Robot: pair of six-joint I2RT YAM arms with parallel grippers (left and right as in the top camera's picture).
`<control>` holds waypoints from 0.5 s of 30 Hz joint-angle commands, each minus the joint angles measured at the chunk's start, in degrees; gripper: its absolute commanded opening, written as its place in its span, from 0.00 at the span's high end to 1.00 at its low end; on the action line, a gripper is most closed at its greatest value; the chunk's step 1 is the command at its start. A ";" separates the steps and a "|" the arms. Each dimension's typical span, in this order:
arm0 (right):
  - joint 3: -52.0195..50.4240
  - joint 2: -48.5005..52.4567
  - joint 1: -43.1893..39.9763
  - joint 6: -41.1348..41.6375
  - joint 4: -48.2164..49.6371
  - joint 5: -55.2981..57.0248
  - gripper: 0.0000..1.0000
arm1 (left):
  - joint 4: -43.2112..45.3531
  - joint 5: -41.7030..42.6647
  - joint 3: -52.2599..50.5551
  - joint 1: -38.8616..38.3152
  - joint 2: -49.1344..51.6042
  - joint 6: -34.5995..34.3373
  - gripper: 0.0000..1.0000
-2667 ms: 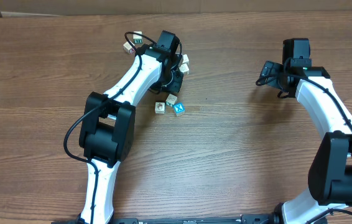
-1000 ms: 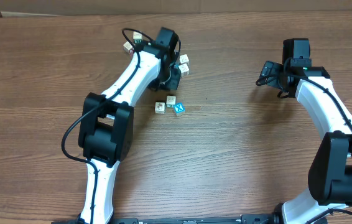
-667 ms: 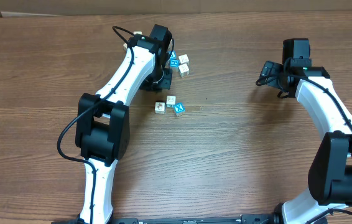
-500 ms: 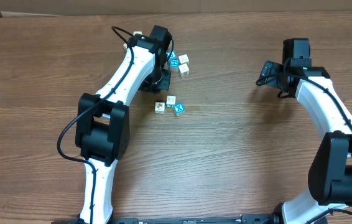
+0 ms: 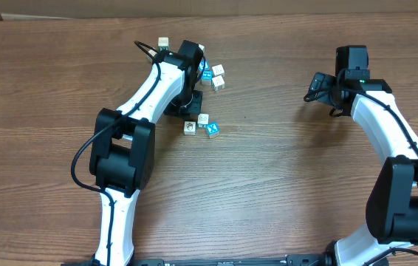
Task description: Form a circle
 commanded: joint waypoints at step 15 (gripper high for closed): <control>0.48 -0.72 -0.15 0.04 0.28 0.39 0.00 | -1.95 2.40 -0.48 -0.46 -0.68 -0.33 0.96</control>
